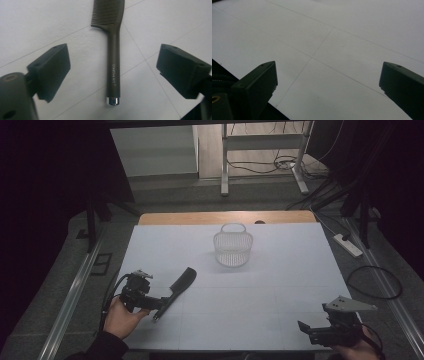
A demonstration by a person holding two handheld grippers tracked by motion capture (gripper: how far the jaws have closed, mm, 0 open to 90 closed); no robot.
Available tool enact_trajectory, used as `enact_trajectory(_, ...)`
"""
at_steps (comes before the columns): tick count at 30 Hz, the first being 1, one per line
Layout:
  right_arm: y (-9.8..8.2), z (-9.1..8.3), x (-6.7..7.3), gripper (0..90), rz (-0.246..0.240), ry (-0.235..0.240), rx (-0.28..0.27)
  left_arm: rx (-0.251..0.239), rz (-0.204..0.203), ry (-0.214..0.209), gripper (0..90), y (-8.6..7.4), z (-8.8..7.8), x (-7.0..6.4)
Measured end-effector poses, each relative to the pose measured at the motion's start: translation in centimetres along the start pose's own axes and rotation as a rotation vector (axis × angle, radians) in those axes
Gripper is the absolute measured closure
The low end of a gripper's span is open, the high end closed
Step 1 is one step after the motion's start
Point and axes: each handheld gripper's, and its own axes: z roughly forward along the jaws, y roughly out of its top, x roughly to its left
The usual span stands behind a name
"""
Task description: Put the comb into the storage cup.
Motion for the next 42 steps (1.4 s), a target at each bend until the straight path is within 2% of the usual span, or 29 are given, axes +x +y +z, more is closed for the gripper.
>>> enact_trajectory(6, 0.0, 0.0, 0.0, 2.2, -0.004, 0.001, 0.0, -0.018, 0.027, -0.014, 0.6, 0.2, 0.3, -0.1)
enact_trajectory(10, 0.0, 0.0, 0.0, 2.2, -0.006, 0.001, 0.001, -0.019, 0.048, 0.004, 0.0, 0.2, 0.8, -0.1)
enact_trajectory(25, 0.0, 0.1, 0.0, 2.0, -0.008, 0.004, 0.006, 0.031, 0.096, 0.019, 0.0, 0.7, 3.8, -0.3)
enact_trajectory(37, 0.0, 0.1, 0.0, 2.0, -0.009, 0.006, 0.009, 0.165, 0.133, 0.045, 0.0, 0.7, 6.4, -0.7)
enact_trajectory(42, 0.0, 0.1, 0.0, 1.9, -0.01, 0.006, 0.009, 0.219, 0.13, 0.056, 0.0, 0.7, 7.0, -0.6)
